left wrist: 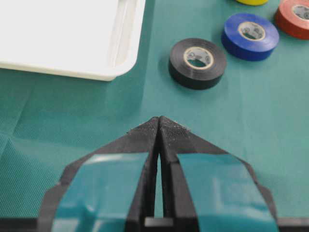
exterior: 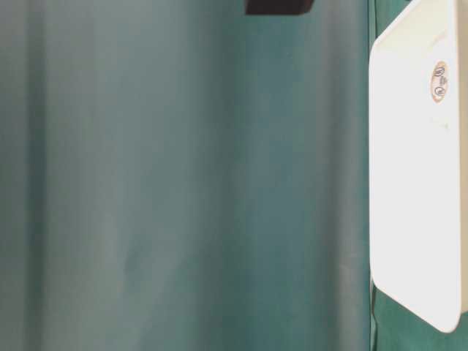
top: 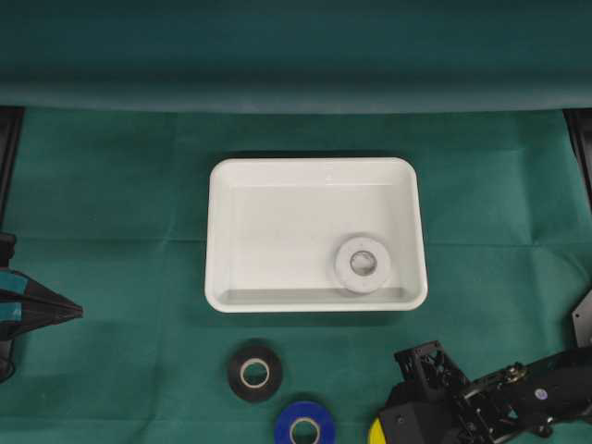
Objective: Put the tape into the white case with the right arm.
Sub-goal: 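Move the right gripper down onto the yellow tape roll and grasp it, then carry the yellow roll into the tray above the white roll and release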
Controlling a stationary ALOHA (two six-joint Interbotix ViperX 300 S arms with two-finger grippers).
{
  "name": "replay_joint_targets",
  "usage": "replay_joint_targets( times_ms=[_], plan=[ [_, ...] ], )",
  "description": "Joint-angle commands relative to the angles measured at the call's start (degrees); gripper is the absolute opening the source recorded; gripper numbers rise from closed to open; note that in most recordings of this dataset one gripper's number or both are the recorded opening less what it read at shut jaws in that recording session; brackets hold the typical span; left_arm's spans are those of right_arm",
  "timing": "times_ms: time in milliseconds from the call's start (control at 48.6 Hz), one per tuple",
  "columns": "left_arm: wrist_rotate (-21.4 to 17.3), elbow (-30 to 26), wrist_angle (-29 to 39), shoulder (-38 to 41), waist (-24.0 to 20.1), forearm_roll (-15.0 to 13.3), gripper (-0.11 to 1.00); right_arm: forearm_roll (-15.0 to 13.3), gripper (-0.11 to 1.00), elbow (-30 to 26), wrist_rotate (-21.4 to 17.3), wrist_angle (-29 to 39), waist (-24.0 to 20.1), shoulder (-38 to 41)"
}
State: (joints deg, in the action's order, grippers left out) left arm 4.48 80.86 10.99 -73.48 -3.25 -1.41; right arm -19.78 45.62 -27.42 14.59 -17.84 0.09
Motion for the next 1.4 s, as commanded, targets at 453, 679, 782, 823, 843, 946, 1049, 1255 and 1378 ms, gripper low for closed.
replay_joint_targets(
  times_ms=[453,679,782,823,843,946,1049,1255,1378],
  plan=[
    [0.0,-0.6,-0.6,0.4,-0.2,0.0,0.00,0.5,0.00,-9.0,-0.3,16.7,-1.5,-5.3],
    [0.0,-0.6,-0.6,0.4,-0.2,0.0,0.00,0.5,0.00,-9.8,-0.5,15.7,-1.5,-4.1],
    [0.0,-0.6,-0.6,0.4,-0.2,0.0,0.00,0.5,0.00,-12.0,-0.5,15.7,-1.5,-2.7],
    [0.0,-0.6,-0.6,0.4,-0.2,0.0,0.00,0.5,0.00,-13.0,-0.5,15.8,-1.4,-1.9],
    [0.0,-0.6,-0.6,0.4,-0.2,0.0,0.00,0.5,0.00,-13.5,-0.4,15.8,-1.4,-1.5],
    [0.0,-0.6,-0.6,0.4,-0.2,-0.1,0.00,0.4,0.00,-17.3,-0.2,16.2,-1.4,1.1],
    [0.0,-0.6,-0.6,0.4,-0.2,0.0,0.00,0.3,0.00,-20.4,-0.1,16.5,-1.4,3.5],
    [0.0,-0.5,-0.6,0.4,-0.2,-0.1,0.00,-0.1,0.00,-22.6,0.0,17.8,0.3,5.1],
    [0.0,-0.6,-0.6,0.4,-0.2,-0.1,0.00,-0.1,0.00,-22.5,0.1,17.9,2.5,5.1]
  ],
)
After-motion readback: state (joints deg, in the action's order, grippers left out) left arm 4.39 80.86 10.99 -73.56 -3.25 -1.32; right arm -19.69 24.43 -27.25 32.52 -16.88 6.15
